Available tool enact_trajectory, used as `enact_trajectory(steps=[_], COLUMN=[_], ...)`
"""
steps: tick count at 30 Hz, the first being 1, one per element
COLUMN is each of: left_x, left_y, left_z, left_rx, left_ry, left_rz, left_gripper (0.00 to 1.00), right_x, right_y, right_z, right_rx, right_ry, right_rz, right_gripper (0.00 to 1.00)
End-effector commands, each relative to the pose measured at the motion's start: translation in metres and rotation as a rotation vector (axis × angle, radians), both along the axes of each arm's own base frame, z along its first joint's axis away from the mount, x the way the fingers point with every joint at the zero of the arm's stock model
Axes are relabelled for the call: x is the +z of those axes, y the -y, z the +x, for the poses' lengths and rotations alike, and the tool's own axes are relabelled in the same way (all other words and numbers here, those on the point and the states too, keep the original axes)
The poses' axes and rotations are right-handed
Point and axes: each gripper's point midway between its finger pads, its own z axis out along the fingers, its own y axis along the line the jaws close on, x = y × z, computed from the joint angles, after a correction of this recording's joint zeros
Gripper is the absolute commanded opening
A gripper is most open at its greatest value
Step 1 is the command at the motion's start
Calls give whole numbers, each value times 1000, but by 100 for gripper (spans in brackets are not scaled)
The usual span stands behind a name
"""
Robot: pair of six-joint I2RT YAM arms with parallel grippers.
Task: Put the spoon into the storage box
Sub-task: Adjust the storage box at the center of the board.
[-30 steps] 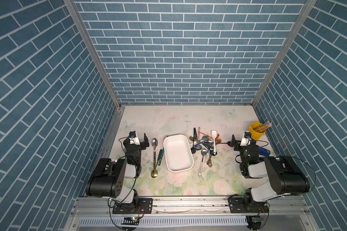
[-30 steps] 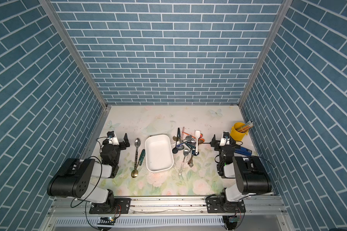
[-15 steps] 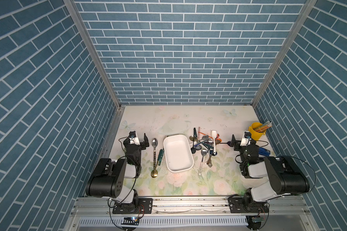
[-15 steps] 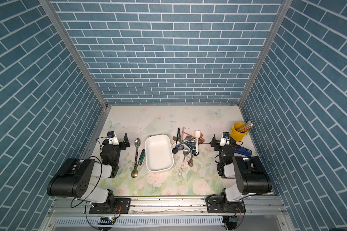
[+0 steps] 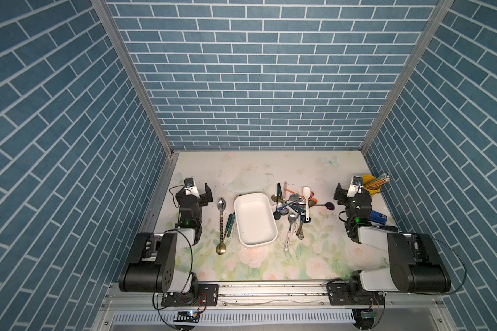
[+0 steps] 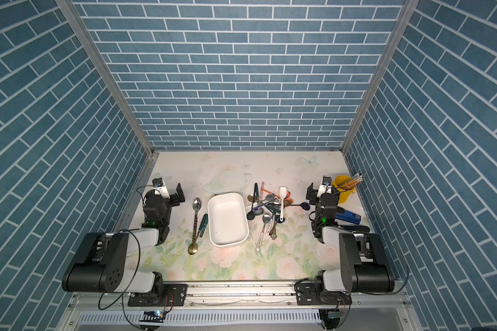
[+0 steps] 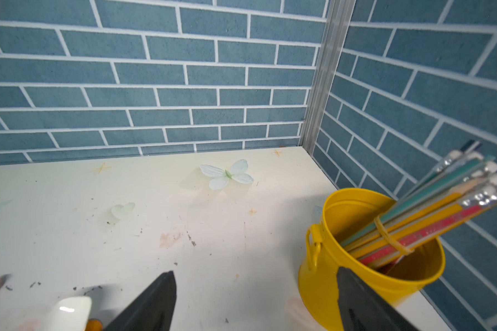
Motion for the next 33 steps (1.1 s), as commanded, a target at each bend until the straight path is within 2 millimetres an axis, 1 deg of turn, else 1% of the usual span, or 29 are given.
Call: enact_trajectory(steps=[1,4,5,7,9,11,14,16,19,23,27,30,31,33], left_x=[0,5,4,-2,-12,-18,-23,-32,-49,-72,-93,-102,-105,-109], left_y=[0,15,20,35,52,71,102,123,142,159,166,174,177,180], left_z=[8,7,5,-6,-19,-31,-45,-53,-61,-71,-80,-82,-82,-82], left_rx=[6,-30,-41,-71,-107,-144,-202,-244,-273,-300,-300,-316,-322,-322], left_ry=[-187,-318,-360,-454,-529,-589,-658,-709,-781,-867,-943,-971,-981,-999], left_rz=[-37,-164,-203,-265,-294,-300,-291,-310,-332,-318,-304,-292,-284,-264], left_gripper=[100,100,98,93,89,88,87,84,80,73,65,56,52,47], right_x=[-26,-21,-19,-17,-20,-26,-38,-47,-57,-68,-72,-78,-80,-85], right_y=[-6,-18,-24,-37,-51,-65,-84,-95,-106,-113,-112,-115,-115,-116], right_z=[-8,-8,-8,-10,-13,-15,-18,-21,-25,-31,-36,-39,-39,-40], right_rx=[12,23,35,54,86,115,155,178,200,213,208,217,218,221], right_ry=[-217,-328,-358,-417,-474,-533,-618,-660,-694,-739,-752,-771,-779,-798], right_rz=[59,100,107,126,141,151,174,194,208,216,216,222,224,224], right_gripper=[87,84,82,80,78,77,75,72,71,68,67,66,66,65])
